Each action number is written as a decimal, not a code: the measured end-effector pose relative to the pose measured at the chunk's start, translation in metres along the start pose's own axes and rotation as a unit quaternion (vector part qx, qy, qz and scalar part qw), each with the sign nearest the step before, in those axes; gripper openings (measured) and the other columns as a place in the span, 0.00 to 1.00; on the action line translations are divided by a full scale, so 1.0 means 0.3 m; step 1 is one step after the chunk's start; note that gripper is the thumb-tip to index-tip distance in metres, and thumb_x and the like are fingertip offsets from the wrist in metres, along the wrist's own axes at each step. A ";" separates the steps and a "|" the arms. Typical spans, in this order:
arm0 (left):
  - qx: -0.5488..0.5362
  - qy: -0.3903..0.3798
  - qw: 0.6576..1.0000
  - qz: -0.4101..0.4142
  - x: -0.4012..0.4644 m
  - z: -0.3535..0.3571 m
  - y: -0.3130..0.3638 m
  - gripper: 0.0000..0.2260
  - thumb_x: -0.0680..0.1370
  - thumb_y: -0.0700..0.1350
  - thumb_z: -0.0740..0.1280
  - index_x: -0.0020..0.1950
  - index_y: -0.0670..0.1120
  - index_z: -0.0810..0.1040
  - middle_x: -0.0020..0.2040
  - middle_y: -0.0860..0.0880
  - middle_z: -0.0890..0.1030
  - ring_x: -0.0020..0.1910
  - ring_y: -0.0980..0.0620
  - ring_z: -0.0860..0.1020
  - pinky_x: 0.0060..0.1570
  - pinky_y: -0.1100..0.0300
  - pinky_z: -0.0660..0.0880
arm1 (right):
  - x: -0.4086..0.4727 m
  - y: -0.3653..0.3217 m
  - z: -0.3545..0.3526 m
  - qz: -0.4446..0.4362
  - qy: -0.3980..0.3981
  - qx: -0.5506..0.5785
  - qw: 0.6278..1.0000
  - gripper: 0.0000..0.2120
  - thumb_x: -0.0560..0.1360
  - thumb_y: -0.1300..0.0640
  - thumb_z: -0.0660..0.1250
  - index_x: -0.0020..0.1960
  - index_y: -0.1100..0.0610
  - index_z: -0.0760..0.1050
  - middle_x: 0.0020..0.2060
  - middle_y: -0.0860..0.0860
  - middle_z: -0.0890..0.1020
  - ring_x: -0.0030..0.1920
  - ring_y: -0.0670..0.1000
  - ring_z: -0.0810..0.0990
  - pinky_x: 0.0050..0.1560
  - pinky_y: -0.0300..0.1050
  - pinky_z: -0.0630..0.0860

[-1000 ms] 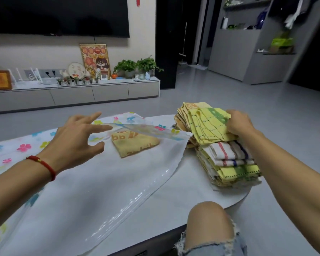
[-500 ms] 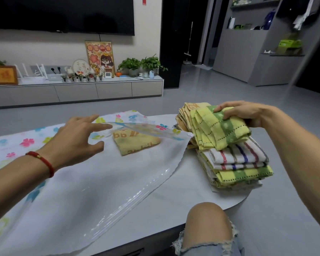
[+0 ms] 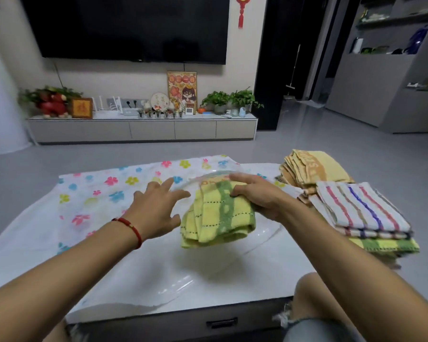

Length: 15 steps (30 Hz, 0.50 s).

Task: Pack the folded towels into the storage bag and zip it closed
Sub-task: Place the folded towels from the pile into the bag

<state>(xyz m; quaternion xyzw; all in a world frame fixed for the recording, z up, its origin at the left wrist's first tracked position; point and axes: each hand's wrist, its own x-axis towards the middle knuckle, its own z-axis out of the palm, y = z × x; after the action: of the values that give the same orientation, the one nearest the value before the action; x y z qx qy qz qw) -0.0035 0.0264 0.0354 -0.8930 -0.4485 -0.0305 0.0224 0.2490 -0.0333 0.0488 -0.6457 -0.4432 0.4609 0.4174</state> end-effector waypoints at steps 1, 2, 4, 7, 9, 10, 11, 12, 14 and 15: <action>0.000 -0.007 1.000 -0.013 -0.036 0.024 -0.032 0.28 0.75 0.56 0.65 0.74 0.62 0.63 0.78 0.49 0.60 0.71 0.41 0.64 0.59 0.42 0.72 | 0.008 0.001 0.003 -0.007 0.013 0.023 1.000 0.25 0.77 0.65 0.66 0.72 0.50 0.77 0.61 0.55 0.83 0.59 0.61 0.85 0.63 0.62 0.80; 0.000 -0.013 1.000 -0.021 -0.069 0.042 -0.062 0.29 0.75 0.56 0.65 0.75 0.61 0.62 0.79 0.51 0.60 0.71 0.42 0.65 0.59 0.43 0.72 | 0.012 0.006 0.008 -0.013 0.017 0.044 0.999 0.25 0.76 0.65 0.66 0.70 0.50 0.78 0.60 0.55 0.84 0.58 0.60 0.85 0.62 0.61 0.81; -0.006 -0.014 1.000 -0.023 -0.103 0.050 -0.110 0.32 0.75 0.56 0.65 0.78 0.58 0.58 0.80 0.54 0.56 0.72 0.44 0.64 0.59 0.43 0.72 | 0.016 0.028 0.038 -0.013 0.005 0.062 0.998 0.22 0.74 0.65 0.67 0.65 0.49 0.82 0.57 0.54 0.86 0.57 0.59 0.86 0.60 0.58 0.82; -0.033 0.007 0.999 -0.008 -0.087 -0.004 -0.145 0.36 0.75 0.54 0.66 0.80 0.55 0.52 0.81 0.57 0.50 0.74 0.45 0.61 0.62 0.39 0.71 | 0.048 0.092 0.151 0.011 -0.019 0.055 0.998 0.19 0.76 0.65 0.68 0.62 0.49 0.83 0.53 0.52 0.87 0.47 0.52 0.88 0.50 0.49 0.85; -0.061 0.018 0.998 0.010 -0.060 -0.056 -0.142 0.38 0.75 0.51 0.67 0.80 0.53 0.50 0.81 0.58 0.47 0.76 0.45 0.59 0.65 0.38 0.69 | 0.105 0.123 0.258 0.017 -0.023 0.082 0.996 0.19 0.77 0.66 0.67 0.64 0.51 0.82 0.50 0.53 0.87 0.40 0.49 0.85 0.41 0.44 0.83; -0.078 0.026 0.996 0.020 -0.046 -0.079 -0.136 0.39 0.74 0.50 0.67 0.80 0.52 0.50 0.81 0.57 0.46 0.76 0.45 0.60 0.67 0.40 0.68 | 0.147 0.128 0.312 0.009 -0.016 0.121 0.992 0.19 0.78 0.67 0.66 0.65 0.52 0.81 0.51 0.55 0.87 0.40 0.49 0.85 0.40 0.44 0.82; -0.093 0.035 0.995 0.030 -0.032 -0.098 -0.129 0.40 0.73 0.50 0.68 0.81 0.51 0.51 0.81 0.57 0.46 0.76 0.45 0.61 0.70 0.43 0.66 | 0.194 0.124 0.360 -0.008 -0.007 0.177 0.984 0.20 0.78 0.68 0.66 0.65 0.52 0.81 0.54 0.57 0.86 0.40 0.49 0.85 0.39 0.43 0.82; -0.103 0.046 0.993 0.039 -0.021 -0.115 -0.122 0.40 0.73 0.49 0.69 0.80 0.50 0.52 0.81 0.56 0.47 0.76 0.46 0.61 0.71 0.46 0.65 | 0.244 0.112 0.403 -0.030 0.002 0.236 0.971 0.20 0.78 0.69 0.66 0.66 0.52 0.80 0.56 0.58 0.86 0.40 0.48 0.86 0.38 0.43 0.82; -0.114 0.068 0.990 0.048 -0.003 -0.141 -0.112 0.40 0.72 0.49 0.70 0.80 0.49 0.54 0.81 0.55 0.48 0.76 0.48 0.62 0.73 0.52 0.63 | 0.341 0.092 0.475 -0.061 0.020 0.337 0.939 0.21 0.80 0.67 0.66 0.68 0.50 0.78 0.61 0.57 0.84 0.42 0.50 0.85 0.39 0.44 0.81; -0.117 0.078 0.989 0.051 0.002 -0.150 -0.111 0.40 0.72 0.49 0.70 0.80 0.49 0.54 0.81 0.55 0.49 0.76 0.48 0.62 0.73 0.54 0.62 | 0.386 0.098 0.506 -0.056 0.033 0.368 0.927 0.21 0.80 0.67 0.66 0.69 0.49 0.77 0.62 0.56 0.84 0.43 0.50 0.84 0.38 0.45 0.81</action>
<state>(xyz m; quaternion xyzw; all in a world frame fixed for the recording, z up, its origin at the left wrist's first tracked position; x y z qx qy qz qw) -0.0316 0.0437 0.0807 -0.9061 -0.3926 -0.1509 -0.0461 0.1292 0.0895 -0.0395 -0.4354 -0.2637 0.5456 0.6658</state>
